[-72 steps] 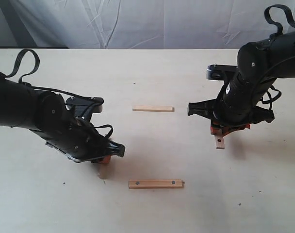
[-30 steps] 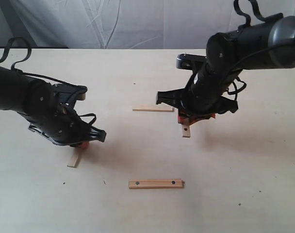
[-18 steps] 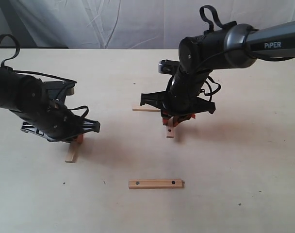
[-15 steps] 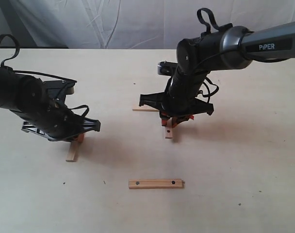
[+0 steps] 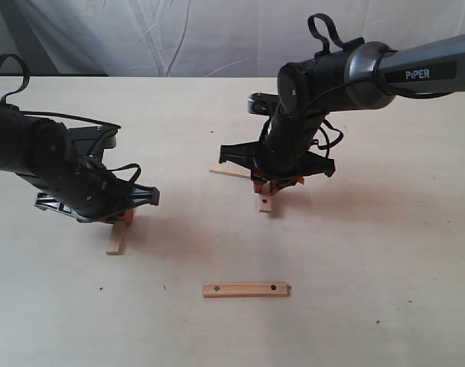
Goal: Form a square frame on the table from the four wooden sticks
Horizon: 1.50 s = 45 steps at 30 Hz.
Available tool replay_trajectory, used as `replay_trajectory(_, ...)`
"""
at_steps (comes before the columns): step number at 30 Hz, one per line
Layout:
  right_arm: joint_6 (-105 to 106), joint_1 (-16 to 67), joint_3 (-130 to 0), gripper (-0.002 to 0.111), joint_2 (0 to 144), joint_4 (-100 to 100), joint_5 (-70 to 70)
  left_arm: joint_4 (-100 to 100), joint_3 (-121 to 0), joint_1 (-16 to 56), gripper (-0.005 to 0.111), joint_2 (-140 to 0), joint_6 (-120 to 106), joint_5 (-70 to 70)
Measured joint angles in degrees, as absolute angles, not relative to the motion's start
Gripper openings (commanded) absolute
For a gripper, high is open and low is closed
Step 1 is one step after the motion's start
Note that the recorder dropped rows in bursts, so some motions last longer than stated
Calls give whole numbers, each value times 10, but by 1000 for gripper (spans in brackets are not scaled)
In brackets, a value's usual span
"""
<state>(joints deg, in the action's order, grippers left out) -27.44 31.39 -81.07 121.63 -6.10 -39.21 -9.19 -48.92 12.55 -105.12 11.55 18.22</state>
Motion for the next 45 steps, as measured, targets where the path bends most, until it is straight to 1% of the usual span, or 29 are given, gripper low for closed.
replay_trajectory(12,-280,314,-811,-1,1232,-69,-388,-97,-489,126,0,-1051,115,182)
replay_trajectory(14,-281,314,-811,1,1232,-69,-388,-97,-489,126,0,-1051,115,182)
replay_trajectory(16,-282,314,-811,12,1232,-69,-388,-97,-489,126,0,-1051,115,182)
replay_trajectory(19,-289,314,-811,37,1232,-69,-388,-98,-489,126,0,-1051,115,181)
replay_trajectory(20,-292,314,-811,43,1232,-69,-388,-102,-489,126,0,-1051,115,181)
replay_trajectory(21,-293,314,-811,48,1232,-69,-390,-103,-489,126,0,-1051,115,181)
replay_trajectory(22,-293,314,-811,49,1231,-69,-391,-104,-489,126,0,-1051,115,181)
replay_trajectory(25,-296,310,-811,45,1212,-75,-397,-105,-492,126,0,-1047,115,185)
replay_trajectory(29,-276,271,-811,30,1167,-100,-412,-105,-521,142,0,-1026,115,198)
replay_trajectory(31,-262,239,-811,23,1140,-106,-426,-105,-544,167,0,-1021,115,202)
replay_trajectory(32,-255,226,-812,17,1133,-106,-435,-105,-553,180,0,-1021,115,202)
replay_trajectory(33,-242,197,-812,16,1118,-106,-453,-105,-578,213,0,-1029,115,204)
replay_trajectory(36,-234,161,-812,15,1110,-102,-480,-105,-623,252,0,-1058,115,212)
replay_trajectory(38,-232,150,-812,15,1108,-95,-491,-103,-659,265,0,-1083,115,224)
replay_trajectory(45,-229,139,-812,15,1108,-78,-501,-61,-748,275,0,-1164,129,260)
